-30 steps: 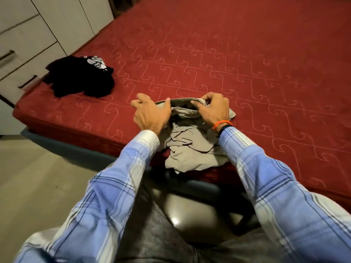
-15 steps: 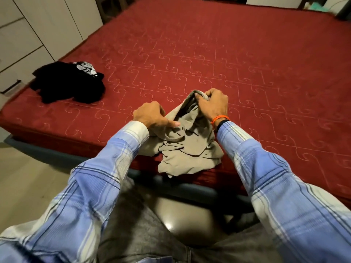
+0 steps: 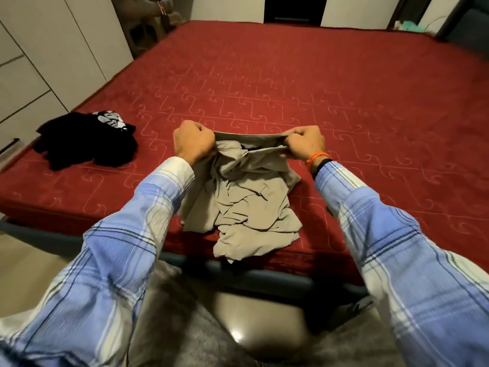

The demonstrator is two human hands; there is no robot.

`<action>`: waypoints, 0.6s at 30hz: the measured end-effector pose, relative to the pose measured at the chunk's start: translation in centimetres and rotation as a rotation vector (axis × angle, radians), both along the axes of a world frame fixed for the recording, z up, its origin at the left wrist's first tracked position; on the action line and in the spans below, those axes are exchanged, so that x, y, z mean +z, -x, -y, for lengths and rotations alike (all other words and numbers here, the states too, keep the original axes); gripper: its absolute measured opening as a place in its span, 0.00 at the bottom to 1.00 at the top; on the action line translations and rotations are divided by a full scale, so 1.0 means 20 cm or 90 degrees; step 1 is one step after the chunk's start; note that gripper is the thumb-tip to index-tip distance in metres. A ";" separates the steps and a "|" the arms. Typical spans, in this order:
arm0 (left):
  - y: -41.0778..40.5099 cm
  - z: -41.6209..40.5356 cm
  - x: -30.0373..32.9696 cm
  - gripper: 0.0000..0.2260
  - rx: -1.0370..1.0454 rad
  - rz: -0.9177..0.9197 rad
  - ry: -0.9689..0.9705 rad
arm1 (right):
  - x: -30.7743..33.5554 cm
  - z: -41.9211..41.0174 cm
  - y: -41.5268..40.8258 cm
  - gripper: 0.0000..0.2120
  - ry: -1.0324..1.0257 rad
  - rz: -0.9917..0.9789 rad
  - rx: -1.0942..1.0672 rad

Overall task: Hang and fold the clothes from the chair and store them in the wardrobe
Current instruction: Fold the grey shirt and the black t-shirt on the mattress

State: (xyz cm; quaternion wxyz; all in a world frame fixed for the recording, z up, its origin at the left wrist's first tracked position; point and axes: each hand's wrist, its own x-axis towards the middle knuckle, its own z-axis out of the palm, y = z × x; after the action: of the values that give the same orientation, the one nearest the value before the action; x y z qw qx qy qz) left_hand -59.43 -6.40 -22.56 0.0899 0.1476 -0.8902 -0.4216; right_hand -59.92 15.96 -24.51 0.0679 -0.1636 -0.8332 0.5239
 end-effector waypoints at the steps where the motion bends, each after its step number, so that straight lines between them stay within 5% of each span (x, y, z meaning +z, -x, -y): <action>1: 0.01 -0.01 0.02 0.13 0.005 -0.013 -0.024 | 0.00 -0.02 0.01 0.11 0.009 -0.010 -0.008; 9: 0.00 -0.05 0.06 0.08 -0.078 -0.028 -0.024 | 0.07 -0.16 0.00 0.13 -0.004 -0.093 0.098; 15: -0.02 -0.05 0.06 0.10 -0.045 -0.069 0.160 | 0.13 -0.18 -0.03 0.07 -0.186 -0.201 0.050; 18: -0.02 -0.06 0.09 0.08 0.008 -0.046 0.213 | 0.16 -0.20 -0.01 0.04 -0.157 -0.245 0.000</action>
State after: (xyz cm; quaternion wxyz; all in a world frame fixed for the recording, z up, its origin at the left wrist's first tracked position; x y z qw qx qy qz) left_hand -59.03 -5.27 -20.74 0.1478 0.1205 -0.9432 -0.2722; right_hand -59.62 19.91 -21.24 0.2452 -0.0508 -0.8625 0.4398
